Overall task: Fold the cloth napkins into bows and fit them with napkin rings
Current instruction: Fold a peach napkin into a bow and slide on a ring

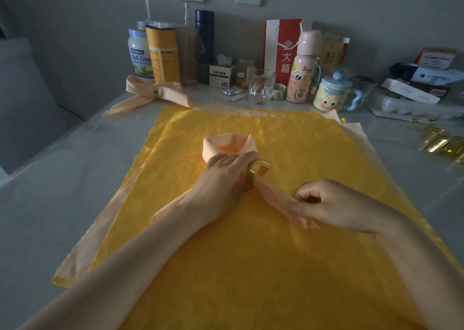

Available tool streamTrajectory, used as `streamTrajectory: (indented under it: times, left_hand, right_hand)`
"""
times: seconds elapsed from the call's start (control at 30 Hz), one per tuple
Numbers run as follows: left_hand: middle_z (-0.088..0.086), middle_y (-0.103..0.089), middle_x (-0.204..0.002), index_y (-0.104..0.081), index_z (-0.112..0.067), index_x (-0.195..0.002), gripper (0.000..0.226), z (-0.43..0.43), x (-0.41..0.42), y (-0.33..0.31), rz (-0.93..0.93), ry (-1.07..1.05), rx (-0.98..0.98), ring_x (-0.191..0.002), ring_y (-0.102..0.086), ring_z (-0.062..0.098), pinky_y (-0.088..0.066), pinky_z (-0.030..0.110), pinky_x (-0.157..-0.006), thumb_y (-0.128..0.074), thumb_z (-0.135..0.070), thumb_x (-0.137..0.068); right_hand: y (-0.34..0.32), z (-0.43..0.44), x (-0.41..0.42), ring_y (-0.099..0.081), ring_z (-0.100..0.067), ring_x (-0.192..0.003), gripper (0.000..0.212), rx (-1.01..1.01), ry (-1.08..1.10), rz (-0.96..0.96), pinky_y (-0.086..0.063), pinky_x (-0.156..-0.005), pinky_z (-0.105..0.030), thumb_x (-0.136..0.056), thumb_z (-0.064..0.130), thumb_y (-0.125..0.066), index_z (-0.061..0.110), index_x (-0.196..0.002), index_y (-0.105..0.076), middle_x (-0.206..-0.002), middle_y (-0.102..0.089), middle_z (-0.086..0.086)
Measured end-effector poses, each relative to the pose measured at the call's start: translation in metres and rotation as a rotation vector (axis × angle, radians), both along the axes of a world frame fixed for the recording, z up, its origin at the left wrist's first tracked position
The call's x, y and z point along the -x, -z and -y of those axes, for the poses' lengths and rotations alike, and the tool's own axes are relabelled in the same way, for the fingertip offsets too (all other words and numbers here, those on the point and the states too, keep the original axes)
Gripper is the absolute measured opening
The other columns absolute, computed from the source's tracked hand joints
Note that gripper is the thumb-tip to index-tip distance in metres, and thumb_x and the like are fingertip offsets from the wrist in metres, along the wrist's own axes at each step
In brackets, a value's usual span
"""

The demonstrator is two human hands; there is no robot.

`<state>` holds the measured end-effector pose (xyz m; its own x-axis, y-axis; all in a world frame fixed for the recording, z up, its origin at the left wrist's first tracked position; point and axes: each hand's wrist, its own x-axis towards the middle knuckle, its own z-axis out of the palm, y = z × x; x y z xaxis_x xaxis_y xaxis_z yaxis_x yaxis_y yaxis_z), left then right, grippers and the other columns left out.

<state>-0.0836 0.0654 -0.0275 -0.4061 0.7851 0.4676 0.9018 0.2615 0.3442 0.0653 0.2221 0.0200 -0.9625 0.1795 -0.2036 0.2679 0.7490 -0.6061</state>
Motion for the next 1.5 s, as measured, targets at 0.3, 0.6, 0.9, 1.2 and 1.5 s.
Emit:
streamTrajectory:
  times: [0.3, 0.6, 0.9, 1.2, 1.5]
  left_hand:
    - [0.002, -0.06, -0.123, -0.04, -0.021, -0.138, 0.053, -0.002, -0.001, -0.001, 0.067, -0.039, 0.005, -0.118, -0.05, 0.02, -0.011, 0.011, -0.097, -0.06, -0.014, -0.089]
    - [0.005, -0.062, -0.122, -0.037, -0.019, -0.14, 0.055, -0.004, -0.001, 0.003, 0.031, -0.05, 0.005, -0.117, -0.053, 0.023, -0.018, 0.019, -0.099, -0.057, -0.011, -0.089]
    - [0.004, -0.058, -0.127, -0.036, -0.02, -0.141, 0.055, -0.004, -0.001, 0.005, 0.134, -0.067, -0.034, -0.121, -0.049, 0.024, -0.02, 0.025, -0.106, -0.058, -0.02, -0.091]
    - [0.0, -0.059, -0.091, -0.05, -0.009, -0.131, 0.053, -0.002, 0.003, 0.008, 0.222, 0.013, -0.1, -0.086, -0.058, 0.026, -0.047, 0.043, -0.089, -0.056, -0.012, -0.079]
    - [-0.001, -0.038, -0.133, -0.044, -0.026, -0.136, 0.064, 0.004, -0.004, -0.016, 0.154, -0.209, -0.039, -0.128, -0.029, 0.017, -0.012, 0.03, -0.105, -0.061, -0.003, -0.078]
  right_hand:
    - [-0.008, -0.014, -0.007, -0.041, -0.015, -0.06, 0.034, -0.102, -0.049, 0.122, -0.032, -0.059, -0.03, -0.086, 0.039, -0.063, 0.015, -0.061, -0.065, -0.08, -0.06, -0.019]
    - [-0.019, -0.021, -0.008, -0.047, -0.004, -0.07, 0.038, -0.232, -0.034, 0.159, -0.035, -0.061, -0.02, -0.071, 0.044, -0.077, 0.024, -0.092, -0.053, -0.081, -0.051, 0.011]
    - [-0.02, 0.004, 0.034, -0.056, -0.004, -0.082, 0.017, -0.095, 0.019, -0.179, -0.04, -0.071, -0.019, -0.093, 0.014, -0.052, 0.023, -0.091, -0.066, -0.09, -0.064, 0.012]
    - [0.004, 0.019, 0.059, -0.057, -0.014, -0.07, 0.03, 0.096, -0.011, -0.068, -0.043, -0.058, -0.025, -0.1, 0.017, -0.041, 0.028, -0.119, -0.061, -0.085, -0.065, 0.008]
    - [0.032, 0.027, 0.07, -0.046, -0.003, -0.054, 0.029, 0.036, 0.277, -0.292, -0.034, -0.043, -0.011, -0.093, 0.027, -0.055, 0.005, -0.083, -0.072, -0.057, -0.052, 0.007]
